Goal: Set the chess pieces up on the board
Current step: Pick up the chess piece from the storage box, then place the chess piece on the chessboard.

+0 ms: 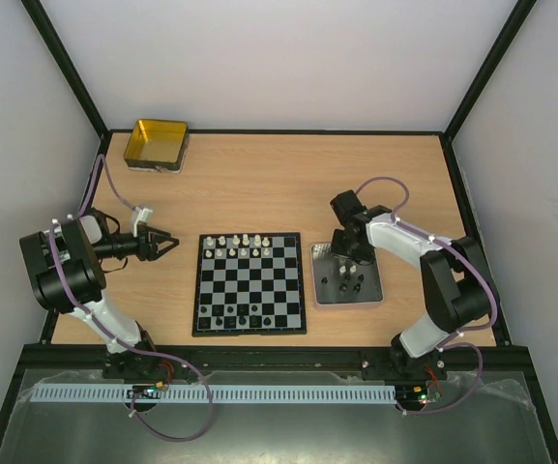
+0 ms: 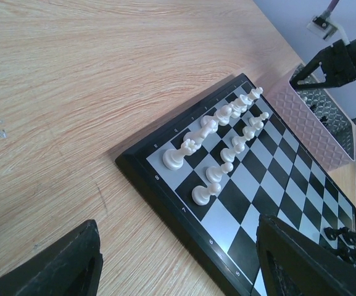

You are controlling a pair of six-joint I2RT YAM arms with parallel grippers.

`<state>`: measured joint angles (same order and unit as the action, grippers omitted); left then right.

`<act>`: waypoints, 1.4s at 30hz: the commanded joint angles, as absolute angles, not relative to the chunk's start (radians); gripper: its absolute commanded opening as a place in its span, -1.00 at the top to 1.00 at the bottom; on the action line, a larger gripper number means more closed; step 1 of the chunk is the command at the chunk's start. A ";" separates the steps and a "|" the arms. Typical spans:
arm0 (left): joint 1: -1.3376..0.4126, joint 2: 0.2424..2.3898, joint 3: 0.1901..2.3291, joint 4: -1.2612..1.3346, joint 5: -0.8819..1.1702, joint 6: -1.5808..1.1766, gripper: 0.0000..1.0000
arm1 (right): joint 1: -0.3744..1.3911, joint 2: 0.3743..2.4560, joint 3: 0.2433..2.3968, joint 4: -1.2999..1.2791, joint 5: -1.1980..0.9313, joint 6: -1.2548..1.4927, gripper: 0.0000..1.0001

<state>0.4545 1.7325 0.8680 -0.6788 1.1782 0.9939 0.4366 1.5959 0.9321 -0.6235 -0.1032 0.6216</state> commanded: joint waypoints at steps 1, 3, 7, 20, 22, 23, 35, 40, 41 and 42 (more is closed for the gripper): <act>0.461 1.754 0.893 -0.731 1.212 1.054 -0.39 | 0.466 1.540 0.998 -0.708 -0.042 0.625 0.68; 0.461 1.756 0.894 -0.737 1.213 1.060 -0.39 | 0.493 1.537 1.025 -0.732 -0.024 0.628 0.67; 0.462 1.758 0.896 -0.743 1.215 1.069 -0.39 | 0.557 1.547 1.102 -0.770 -0.008 0.630 0.67; 0.463 1.758 0.898 -0.759 1.218 1.088 -0.40 | 0.656 1.729 1.315 -0.766 -0.049 0.652 0.67; 0.464 1.760 0.898 -0.760 1.218 1.088 -0.40 | 0.665 1.759 1.341 -0.760 -0.057 0.651 0.67; 0.463 1.761 0.899 -0.761 1.218 1.088 -0.40 | 0.669 1.776 1.355 -0.756 -0.064 0.649 0.67; 0.462 1.747 0.889 -0.749 1.215 1.084 -0.50 | 0.708 1.916 1.457 -0.713 -0.129 0.655 0.67; 0.461 1.739 0.882 -0.732 1.212 1.067 -0.51 | 0.736 1.954 1.481 -0.711 -0.140 0.650 0.67; 0.461 1.738 0.882 -0.731 1.213 1.066 -0.52 | 0.740 1.958 1.482 -0.708 -0.140 0.649 0.67; 0.461 1.738 0.882 -0.730 1.212 1.066 -0.57 | 0.743 1.963 1.485 -0.708 -0.142 0.649 0.67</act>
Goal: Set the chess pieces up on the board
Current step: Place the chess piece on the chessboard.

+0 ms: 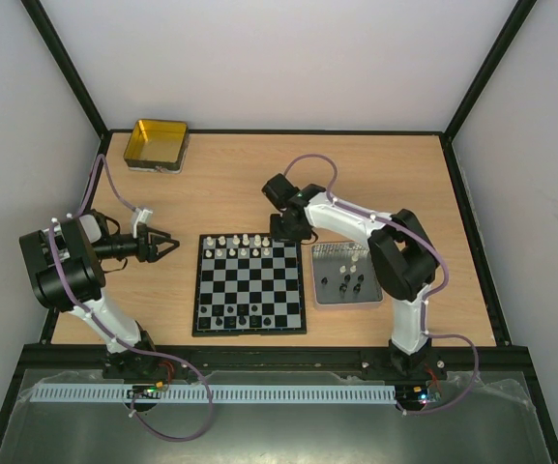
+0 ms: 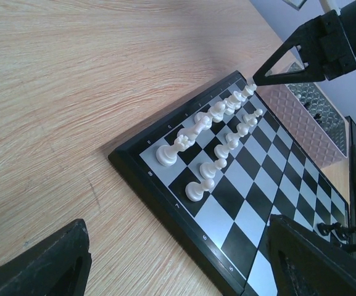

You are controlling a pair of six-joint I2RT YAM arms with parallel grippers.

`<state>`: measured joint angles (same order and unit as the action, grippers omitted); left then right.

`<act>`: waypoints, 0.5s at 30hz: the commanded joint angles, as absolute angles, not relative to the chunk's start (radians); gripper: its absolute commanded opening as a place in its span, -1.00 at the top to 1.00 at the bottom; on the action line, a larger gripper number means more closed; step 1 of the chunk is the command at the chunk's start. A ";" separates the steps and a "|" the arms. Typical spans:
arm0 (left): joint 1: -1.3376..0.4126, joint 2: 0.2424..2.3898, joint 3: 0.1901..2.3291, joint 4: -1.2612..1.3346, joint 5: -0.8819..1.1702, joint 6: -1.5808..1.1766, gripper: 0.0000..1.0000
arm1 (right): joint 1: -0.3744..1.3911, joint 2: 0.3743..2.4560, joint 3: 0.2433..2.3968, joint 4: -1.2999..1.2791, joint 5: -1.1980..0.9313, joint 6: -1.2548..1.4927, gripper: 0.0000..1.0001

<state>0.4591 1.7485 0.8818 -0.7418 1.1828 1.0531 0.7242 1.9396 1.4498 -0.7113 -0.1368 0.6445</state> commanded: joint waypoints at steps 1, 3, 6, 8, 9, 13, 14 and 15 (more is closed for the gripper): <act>0.460 1.738 0.882 -0.730 1.211 1.066 -0.62 | 0.746 1.967 1.486 -0.707 -0.145 0.650 0.67; 0.460 1.736 0.880 -0.728 1.211 1.065 -0.65 | 0.750 1.973 1.489 -0.704 -0.147 0.652 0.67; 0.461 1.733 0.878 -0.723 1.211 1.060 -0.72 | 0.757 1.983 1.489 -0.702 -0.147 0.652 0.67; 0.460 1.732 0.877 -0.723 1.210 1.061 -0.95 | 0.759 1.987 1.488 -0.700 -0.145 0.651 0.67; 0.462 1.731 0.876 -0.721 1.211 1.060 -0.99 | 0.759 1.989 1.487 -0.699 -0.143 0.652 0.67; 0.461 1.725 0.871 -0.712 1.210 1.051 -0.99 | 0.759 1.995 1.492 -0.695 -0.140 0.652 0.67; 0.461 1.724 0.870 -0.710 1.209 1.050 -0.99 | 0.759 1.996 1.493 -0.695 -0.138 0.653 0.67; 0.460 1.724 0.870 -0.709 1.209 1.048 -0.99 | 0.759 1.998 1.494 -0.694 -0.137 0.651 0.67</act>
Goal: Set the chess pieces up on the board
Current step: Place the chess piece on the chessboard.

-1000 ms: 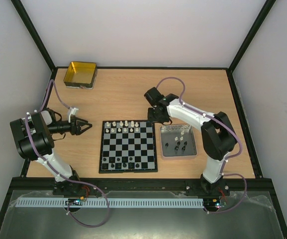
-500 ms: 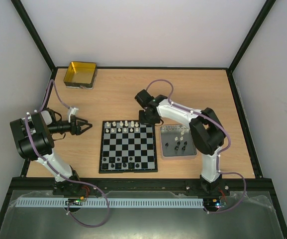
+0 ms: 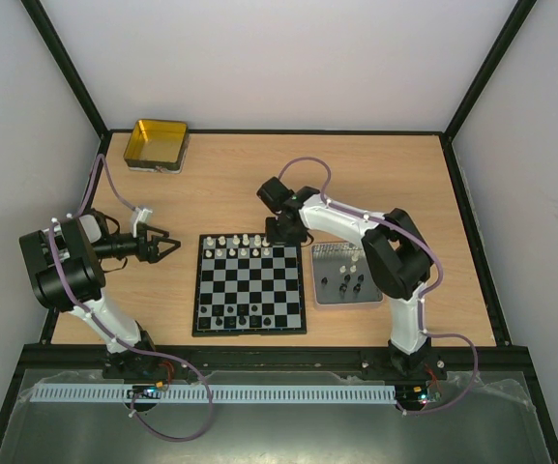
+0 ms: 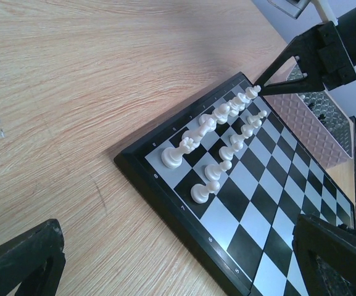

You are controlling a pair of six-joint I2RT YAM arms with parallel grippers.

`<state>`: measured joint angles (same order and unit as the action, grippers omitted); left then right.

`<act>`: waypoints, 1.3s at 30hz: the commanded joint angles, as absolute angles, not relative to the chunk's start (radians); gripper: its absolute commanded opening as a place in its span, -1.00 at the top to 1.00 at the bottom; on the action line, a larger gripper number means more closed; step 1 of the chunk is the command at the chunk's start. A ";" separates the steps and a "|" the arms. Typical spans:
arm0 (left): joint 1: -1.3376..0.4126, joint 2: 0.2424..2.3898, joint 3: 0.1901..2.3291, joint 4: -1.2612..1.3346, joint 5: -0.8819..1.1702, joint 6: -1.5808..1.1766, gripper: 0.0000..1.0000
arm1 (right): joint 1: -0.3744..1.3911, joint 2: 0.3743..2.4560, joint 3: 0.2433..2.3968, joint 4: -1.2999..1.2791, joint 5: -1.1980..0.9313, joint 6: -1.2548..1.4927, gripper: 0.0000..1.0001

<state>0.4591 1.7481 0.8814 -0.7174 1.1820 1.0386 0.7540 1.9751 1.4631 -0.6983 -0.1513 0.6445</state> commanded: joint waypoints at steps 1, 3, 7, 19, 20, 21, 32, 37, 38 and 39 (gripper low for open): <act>0.460 1.725 0.870 -0.709 1.209 1.048 -1.00 | 0.759 1.998 1.495 -0.695 -0.137 0.651 0.67; 0.460 1.724 0.870 -0.706 1.210 1.044 -0.99 | 0.759 2.002 1.495 -0.692 -0.139 0.651 0.67; 0.460 1.726 0.870 -0.703 1.209 1.042 -0.99 | 0.759 2.010 1.492 -0.686 -0.134 0.652 0.67; 0.462 1.729 0.874 -0.701 1.209 1.037 -0.99 | 0.759 2.022 1.498 -0.676 -0.132 0.653 0.39; 0.462 1.729 0.873 -0.701 1.210 1.036 -0.99 | 0.759 2.022 1.498 -0.675 -0.131 0.653 0.38; 0.463 1.729 0.873 -0.700 1.210 1.035 -1.00 | 0.759 2.022 1.499 -0.674 -0.129 0.652 0.37; 0.462 1.732 0.874 -0.702 1.210 1.035 -0.99 | 0.759 2.005 1.503 -0.678 -0.123 0.655 0.44; 0.462 1.732 0.875 -0.702 1.209 1.036 -0.99 | 0.759 2.003 1.494 -0.677 -0.117 0.654 0.52; 0.463 1.732 0.875 -0.703 1.210 1.038 -0.99 | 0.759 2.003 1.494 -0.677 -0.116 0.652 0.53; 0.462 1.732 0.874 -0.703 1.211 1.037 -0.99 | 0.759 2.002 1.493 -0.675 -0.114 0.652 0.54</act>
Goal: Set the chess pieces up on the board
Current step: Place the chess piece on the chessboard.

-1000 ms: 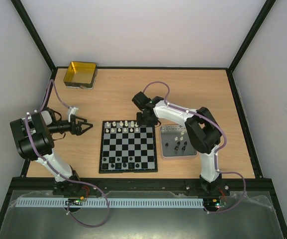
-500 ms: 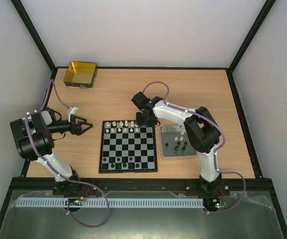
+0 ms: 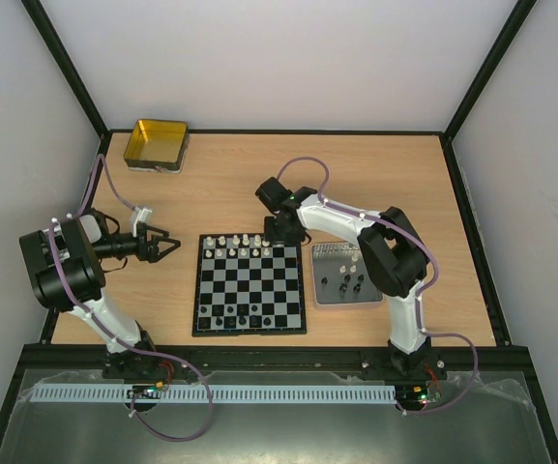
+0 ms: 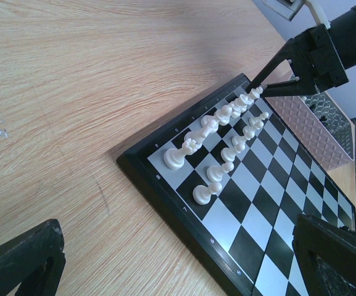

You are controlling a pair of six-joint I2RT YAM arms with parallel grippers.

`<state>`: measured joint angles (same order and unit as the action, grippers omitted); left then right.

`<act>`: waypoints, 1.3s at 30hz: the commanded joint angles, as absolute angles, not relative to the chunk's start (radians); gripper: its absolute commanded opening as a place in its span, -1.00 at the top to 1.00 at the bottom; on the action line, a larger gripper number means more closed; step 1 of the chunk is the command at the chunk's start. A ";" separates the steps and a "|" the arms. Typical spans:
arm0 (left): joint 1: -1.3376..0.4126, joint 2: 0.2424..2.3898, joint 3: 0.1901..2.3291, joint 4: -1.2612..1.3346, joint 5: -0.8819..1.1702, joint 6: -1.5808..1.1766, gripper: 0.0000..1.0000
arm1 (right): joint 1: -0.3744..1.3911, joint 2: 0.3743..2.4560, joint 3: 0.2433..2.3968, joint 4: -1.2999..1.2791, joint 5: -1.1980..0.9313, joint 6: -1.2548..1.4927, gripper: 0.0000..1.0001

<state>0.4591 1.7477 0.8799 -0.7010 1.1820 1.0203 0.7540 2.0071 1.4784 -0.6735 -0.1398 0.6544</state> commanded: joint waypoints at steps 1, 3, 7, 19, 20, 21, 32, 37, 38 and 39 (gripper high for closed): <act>0.462 1.732 0.874 -0.703 1.210 1.038 -0.99 | 0.759 2.003 1.493 -0.676 -0.114 0.653 0.55; 0.462 1.732 0.873 -0.704 1.211 1.038 -1.00 | 0.759 2.003 1.491 -0.674 -0.112 0.652 0.56; 0.462 1.732 0.875 -0.704 1.211 1.039 -1.00 | 0.759 2.003 1.489 -0.672 -0.113 0.652 0.57; 0.462 1.732 0.875 -0.705 1.211 1.039 -0.99 | 0.758 2.005 1.476 -0.657 -0.109 0.651 0.58; 0.462 1.733 0.875 -0.704 1.212 1.039 -0.99 | 0.758 2.007 1.476 -0.656 -0.109 0.650 0.58; 0.462 1.733 0.875 -0.704 1.212 1.039 -0.99 | 0.759 2.008 1.476 -0.655 -0.111 0.651 0.57; 0.462 1.732 0.874 -0.704 1.212 1.039 -0.99 | 0.758 1.998 1.472 -0.658 -0.098 0.656 0.36; 0.462 1.732 0.874 -0.705 1.212 1.039 -0.99 | 0.756 1.975 1.473 -0.659 -0.068 0.665 0.35; 0.462 1.733 0.874 -0.705 1.211 1.039 -0.99 | 0.755 1.970 1.476 -0.664 -0.060 0.666 0.35; 0.463 1.733 0.874 -0.705 1.212 1.039 -1.00 | 0.754 1.966 1.483 -0.671 -0.049 0.667 0.35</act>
